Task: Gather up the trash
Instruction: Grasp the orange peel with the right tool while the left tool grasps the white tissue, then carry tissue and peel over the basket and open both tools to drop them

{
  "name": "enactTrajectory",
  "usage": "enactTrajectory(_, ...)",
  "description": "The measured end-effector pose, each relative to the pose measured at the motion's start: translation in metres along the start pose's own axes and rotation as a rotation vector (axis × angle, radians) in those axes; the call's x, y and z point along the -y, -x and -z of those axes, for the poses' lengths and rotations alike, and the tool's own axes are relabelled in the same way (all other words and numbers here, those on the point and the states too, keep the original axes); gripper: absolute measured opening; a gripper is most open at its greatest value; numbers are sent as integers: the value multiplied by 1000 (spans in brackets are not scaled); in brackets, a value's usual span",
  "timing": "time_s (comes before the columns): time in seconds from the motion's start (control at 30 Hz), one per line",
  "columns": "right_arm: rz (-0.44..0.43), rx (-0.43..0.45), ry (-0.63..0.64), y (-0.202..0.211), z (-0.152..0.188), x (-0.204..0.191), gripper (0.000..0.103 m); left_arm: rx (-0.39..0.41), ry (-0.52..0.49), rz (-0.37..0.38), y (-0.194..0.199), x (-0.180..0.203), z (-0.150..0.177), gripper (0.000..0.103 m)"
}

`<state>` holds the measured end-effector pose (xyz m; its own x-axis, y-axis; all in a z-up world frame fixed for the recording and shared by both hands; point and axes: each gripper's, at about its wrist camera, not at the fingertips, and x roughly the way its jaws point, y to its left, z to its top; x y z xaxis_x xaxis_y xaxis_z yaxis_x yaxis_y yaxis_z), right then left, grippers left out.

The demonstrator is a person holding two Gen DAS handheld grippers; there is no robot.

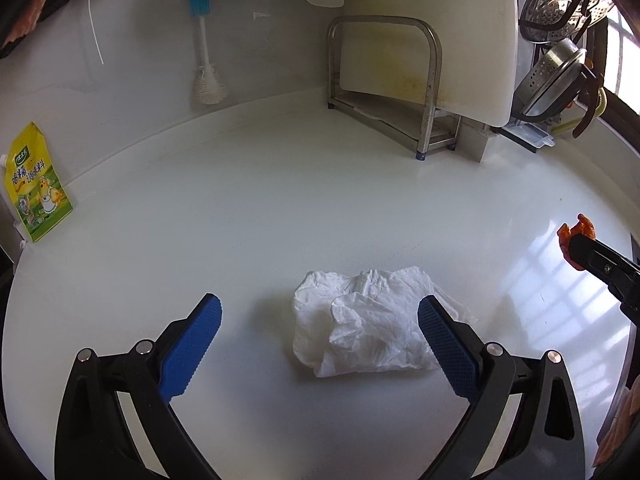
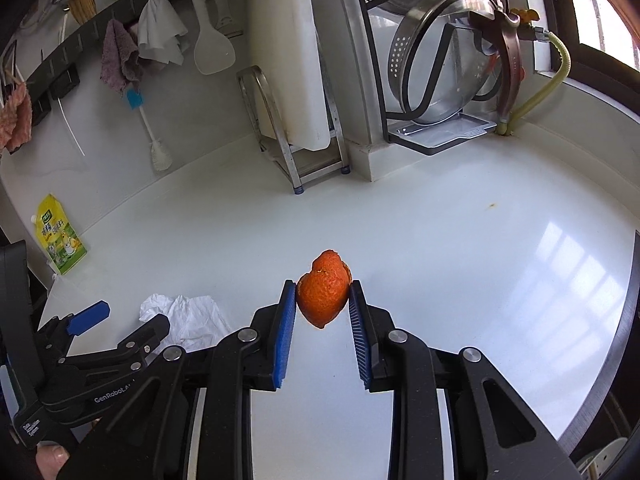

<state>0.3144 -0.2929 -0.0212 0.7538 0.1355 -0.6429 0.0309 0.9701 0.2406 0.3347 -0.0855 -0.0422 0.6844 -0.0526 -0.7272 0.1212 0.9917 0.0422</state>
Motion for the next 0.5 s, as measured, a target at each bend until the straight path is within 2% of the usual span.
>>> enactTrajectory(0.13,-20,4,-34,3,-2,8,26,-53,-7,-7,-12,6,-1,96)
enactTrajectory(0.23,-38,4,-60,3,-2,12,26,-64,-21,-26,-15,9,-2,95)
enactTrajectory(0.3,-39,6,-66,3,-3,14,26,-73,-32,-31,-17,10,-1,91)
enactTrajectory(0.37,-47,5,-74,3,-3,15,26,-95,-45,-32,-21,12,-1,74)
enactTrajectory(0.4,-46,5,-73,3,-3,15,26,-106,-51,-25,-22,13,-1,69)
enactTrajectory(0.47,-44,3,-69,2,-2,15,26,-103,-48,1,-21,13,-1,52)
enactTrajectory(0.5,-45,2,-69,2,-2,15,26,-103,-46,9,-21,13,-1,49)
